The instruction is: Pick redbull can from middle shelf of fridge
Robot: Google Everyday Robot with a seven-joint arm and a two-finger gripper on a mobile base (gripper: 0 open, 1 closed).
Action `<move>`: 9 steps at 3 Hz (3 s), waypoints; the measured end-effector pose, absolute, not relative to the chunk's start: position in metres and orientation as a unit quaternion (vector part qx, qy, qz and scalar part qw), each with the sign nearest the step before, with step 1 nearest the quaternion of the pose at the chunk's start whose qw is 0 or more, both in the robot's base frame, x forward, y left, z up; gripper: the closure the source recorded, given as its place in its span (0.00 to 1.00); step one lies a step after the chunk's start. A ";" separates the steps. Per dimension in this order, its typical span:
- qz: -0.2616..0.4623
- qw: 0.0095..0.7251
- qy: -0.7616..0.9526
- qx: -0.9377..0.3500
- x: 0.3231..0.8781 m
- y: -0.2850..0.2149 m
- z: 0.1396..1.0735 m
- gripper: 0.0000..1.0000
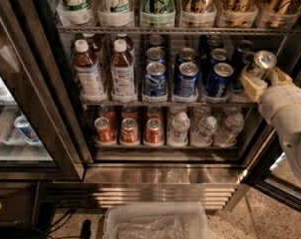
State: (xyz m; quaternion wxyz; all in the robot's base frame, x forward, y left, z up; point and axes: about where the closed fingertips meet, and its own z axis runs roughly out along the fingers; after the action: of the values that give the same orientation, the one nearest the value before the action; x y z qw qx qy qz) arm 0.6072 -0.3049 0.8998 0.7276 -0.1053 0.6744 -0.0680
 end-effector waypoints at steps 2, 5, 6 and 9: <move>-0.079 0.742 0.654 -0.124 0.599 -0.300 0.934 1.00; 0.010 0.742 0.646 -0.178 0.492 -0.288 0.993 1.00; 0.045 0.738 0.639 -0.211 0.467 -0.282 1.017 1.00; 0.165 0.703 0.608 -0.329 0.468 -0.152 0.991 1.00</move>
Offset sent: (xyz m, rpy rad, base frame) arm -0.0061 0.0034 0.0302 -0.0371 -0.0437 0.0084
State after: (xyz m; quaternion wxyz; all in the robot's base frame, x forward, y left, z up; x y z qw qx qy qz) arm 0.4684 -0.1522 0.9905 0.7034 -0.3289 0.6082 0.1646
